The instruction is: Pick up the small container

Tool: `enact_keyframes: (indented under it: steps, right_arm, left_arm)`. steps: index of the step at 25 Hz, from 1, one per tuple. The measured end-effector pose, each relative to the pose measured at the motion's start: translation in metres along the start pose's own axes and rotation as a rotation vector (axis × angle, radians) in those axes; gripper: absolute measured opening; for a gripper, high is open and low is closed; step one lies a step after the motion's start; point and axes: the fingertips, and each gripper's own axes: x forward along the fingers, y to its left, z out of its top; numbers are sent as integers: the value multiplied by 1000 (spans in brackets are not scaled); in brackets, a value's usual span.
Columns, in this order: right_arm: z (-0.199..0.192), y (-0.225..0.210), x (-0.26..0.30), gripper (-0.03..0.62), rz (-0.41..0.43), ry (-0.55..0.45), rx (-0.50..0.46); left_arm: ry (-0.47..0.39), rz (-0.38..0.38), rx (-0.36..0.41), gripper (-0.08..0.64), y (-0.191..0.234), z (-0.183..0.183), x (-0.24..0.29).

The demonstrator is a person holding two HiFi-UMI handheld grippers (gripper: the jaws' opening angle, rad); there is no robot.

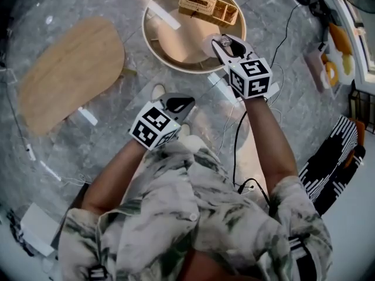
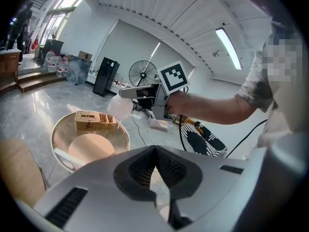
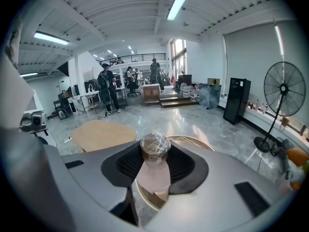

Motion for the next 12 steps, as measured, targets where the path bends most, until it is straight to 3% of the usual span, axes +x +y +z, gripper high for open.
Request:
enact_keyframes:
  steps: [12]
  right_arm:
    - [-3, 1, -7, 156, 1, 5, -14]
  left_arm:
    - [2, 4, 10, 21, -5, -2, 2]
